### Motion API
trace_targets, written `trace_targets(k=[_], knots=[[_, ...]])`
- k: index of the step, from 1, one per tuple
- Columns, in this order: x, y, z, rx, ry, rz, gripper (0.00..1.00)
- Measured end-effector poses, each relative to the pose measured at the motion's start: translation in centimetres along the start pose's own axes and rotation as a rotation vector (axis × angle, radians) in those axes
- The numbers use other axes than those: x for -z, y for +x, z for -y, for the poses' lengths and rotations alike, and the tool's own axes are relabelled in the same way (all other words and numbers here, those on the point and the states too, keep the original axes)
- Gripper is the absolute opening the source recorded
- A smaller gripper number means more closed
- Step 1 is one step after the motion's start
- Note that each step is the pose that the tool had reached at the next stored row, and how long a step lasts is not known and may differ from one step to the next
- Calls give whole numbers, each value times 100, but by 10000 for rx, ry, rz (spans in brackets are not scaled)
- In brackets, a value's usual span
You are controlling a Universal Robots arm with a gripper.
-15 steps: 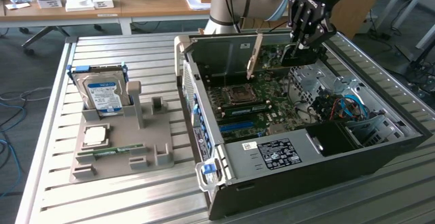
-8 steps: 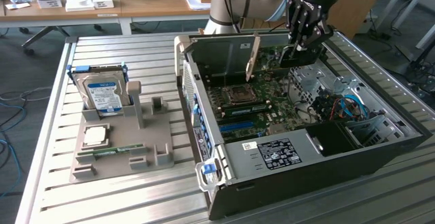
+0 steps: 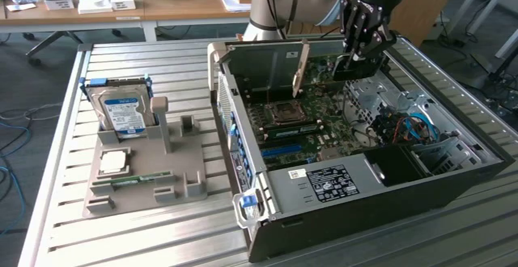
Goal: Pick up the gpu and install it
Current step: 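Insert the gpu into the slot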
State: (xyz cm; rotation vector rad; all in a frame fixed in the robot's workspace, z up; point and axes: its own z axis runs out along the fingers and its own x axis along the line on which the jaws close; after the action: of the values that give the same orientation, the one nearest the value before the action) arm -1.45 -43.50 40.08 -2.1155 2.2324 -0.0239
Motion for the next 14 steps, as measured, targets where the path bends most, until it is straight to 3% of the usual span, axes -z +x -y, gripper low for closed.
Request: trace_targets(k=[14], knots=[[-32,2,-8,-2,0,-2,27]])
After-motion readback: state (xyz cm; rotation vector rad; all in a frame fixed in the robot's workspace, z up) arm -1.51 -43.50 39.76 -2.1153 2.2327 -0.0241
